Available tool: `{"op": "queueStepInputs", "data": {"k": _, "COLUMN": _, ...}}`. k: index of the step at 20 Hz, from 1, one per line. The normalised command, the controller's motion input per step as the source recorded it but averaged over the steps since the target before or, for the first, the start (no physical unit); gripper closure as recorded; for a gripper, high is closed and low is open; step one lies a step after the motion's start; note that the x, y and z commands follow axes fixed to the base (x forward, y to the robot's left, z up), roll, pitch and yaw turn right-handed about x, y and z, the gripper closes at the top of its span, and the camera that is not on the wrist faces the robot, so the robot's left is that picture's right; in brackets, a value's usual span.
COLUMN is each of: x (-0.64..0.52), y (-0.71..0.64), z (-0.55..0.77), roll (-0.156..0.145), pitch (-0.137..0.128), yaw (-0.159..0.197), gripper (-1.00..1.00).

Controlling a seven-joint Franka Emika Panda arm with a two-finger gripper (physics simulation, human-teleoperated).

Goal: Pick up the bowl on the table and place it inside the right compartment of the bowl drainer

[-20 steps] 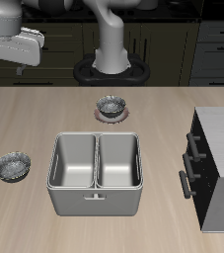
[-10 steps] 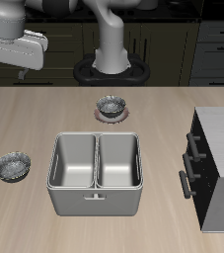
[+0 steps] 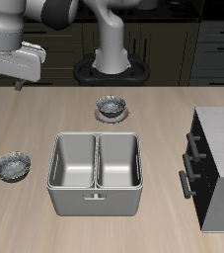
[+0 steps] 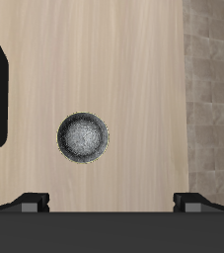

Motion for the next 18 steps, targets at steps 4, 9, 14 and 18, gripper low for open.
{"op": "queueStepInputs", "data": {"k": 4, "x": 0.14, "y": 0.04, "z": -0.05, "roll": -0.004, "pitch": 0.013, "yaw": 0.01, "gripper": -1.0}}
{"op": "queueStepInputs", "data": {"k": 9, "x": 0.12, "y": 0.09, "z": -0.03, "roll": 0.016, "pitch": -0.006, "yaw": 0.003, "gripper": -1.0}}
{"op": "queueStepInputs", "data": {"k": 14, "x": 0.07, "y": 0.1, "z": -0.03, "roll": 0.011, "pitch": -0.001, "yaw": 0.01, "gripper": -1.0}}
{"op": "queueStepInputs", "data": {"k": 18, "x": 0.07, "y": 0.03, "z": -0.15, "roll": 0.013, "pitch": 0.012, "yaw": -0.013, "gripper": -1.0}}
